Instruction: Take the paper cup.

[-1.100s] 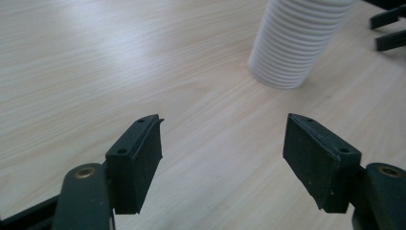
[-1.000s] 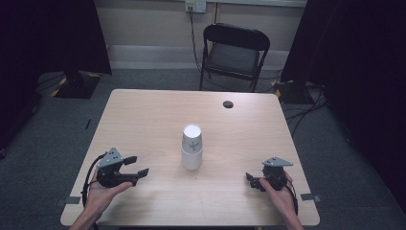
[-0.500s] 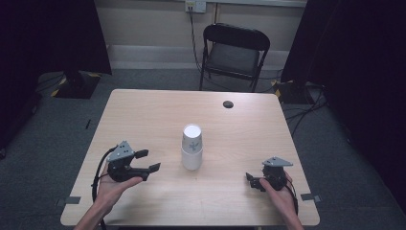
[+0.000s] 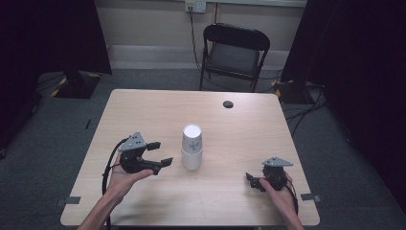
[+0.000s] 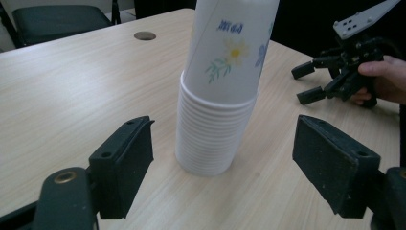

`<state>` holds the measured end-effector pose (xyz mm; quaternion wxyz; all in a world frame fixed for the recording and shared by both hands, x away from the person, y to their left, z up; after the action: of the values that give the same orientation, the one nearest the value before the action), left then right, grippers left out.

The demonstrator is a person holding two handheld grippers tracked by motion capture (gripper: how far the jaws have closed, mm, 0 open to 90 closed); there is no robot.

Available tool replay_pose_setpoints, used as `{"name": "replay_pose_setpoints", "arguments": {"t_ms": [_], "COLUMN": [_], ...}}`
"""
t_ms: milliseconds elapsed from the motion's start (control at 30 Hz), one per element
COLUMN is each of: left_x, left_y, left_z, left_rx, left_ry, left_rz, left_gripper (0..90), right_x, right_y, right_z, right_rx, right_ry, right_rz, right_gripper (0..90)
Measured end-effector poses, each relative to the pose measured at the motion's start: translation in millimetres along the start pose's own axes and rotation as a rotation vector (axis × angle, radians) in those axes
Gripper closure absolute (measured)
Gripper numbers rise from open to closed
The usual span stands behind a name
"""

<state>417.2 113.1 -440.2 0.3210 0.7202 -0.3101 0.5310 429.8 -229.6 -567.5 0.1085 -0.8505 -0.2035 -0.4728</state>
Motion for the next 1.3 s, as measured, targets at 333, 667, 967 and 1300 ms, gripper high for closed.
{"name": "replay_pose_setpoints", "arguments": {"t_ms": [333,667,967,1300], "left_x": [20.6,31.0,36.5,28.9], "left_y": [7.0,4.4,7.6,6.9], "left_z": [24.0,48.2,71.3,84.2], "left_rx": [-0.034,-0.061,-0.084,-0.097], "left_ry": [0.001,-0.012,-0.010,-0.032], "left_rz": [0.037,0.056,0.071,0.057], "left_gripper": [15.9,15.8,15.8,17.1], "right_x": [0.0,0.0,0.0,0.0], "right_y": [0.0,0.0,0.0,-0.1], "right_z": [0.1,0.1,0.1,0.1], "right_rx": [0.000,0.000,0.000,0.000], "right_ry": [0.000,0.000,0.000,0.000], "right_rz": [0.000,0.000,0.000,0.000], "right_gripper": [11.9,11.9,11.9,12.0]}}
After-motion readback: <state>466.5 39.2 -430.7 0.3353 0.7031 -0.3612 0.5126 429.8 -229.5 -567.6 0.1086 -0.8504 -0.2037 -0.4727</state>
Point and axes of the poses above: each handheld gripper's, and its own axes: z roughly forward along the jaws, x roughly out of its top, y roughly to its right, the point moved 10 cm from there along z, roughly forward along the jaws, and after that the axes turned 11 degrees about y, right-handed, at the moved point
